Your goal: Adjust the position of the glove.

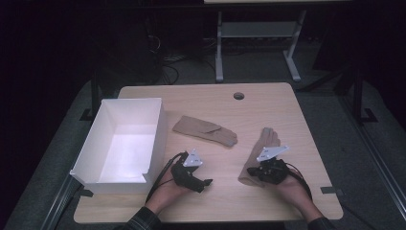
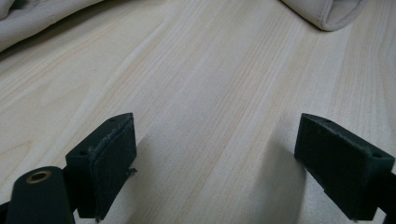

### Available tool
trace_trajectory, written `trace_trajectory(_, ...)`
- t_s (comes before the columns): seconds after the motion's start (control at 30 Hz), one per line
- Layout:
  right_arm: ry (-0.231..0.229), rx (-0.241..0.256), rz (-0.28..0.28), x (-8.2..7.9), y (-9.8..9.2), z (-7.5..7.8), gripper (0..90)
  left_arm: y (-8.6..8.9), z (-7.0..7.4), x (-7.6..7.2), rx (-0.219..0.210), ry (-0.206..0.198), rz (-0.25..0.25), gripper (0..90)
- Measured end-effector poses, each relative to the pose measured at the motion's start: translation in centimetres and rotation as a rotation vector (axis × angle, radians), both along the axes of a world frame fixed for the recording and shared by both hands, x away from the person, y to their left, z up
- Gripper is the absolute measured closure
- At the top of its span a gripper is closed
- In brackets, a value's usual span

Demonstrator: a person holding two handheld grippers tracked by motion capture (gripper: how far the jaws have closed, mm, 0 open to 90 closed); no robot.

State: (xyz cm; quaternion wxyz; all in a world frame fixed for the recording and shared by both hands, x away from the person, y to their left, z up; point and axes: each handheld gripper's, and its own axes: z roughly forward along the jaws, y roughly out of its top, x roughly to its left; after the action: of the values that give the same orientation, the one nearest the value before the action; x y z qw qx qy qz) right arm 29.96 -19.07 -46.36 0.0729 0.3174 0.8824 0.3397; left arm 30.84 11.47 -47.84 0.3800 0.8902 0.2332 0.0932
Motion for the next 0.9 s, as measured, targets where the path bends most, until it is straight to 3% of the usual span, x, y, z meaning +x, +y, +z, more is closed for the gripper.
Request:
trace_trajectory(0.43, 0.023, 0.011, -0.005, -0.4, -1.4, 0.1, 89.9, 0.0, 0.0, 0.0, -0.002, -0.002, 0.003, 12.1)
trace_trajectory(0.9, 0.036, -0.006, -0.048, -2.0, -4.7, 0.3, 89.9, 0.0, 0.0, -0.1, 0.0, -0.003, 0.007, 12.1)
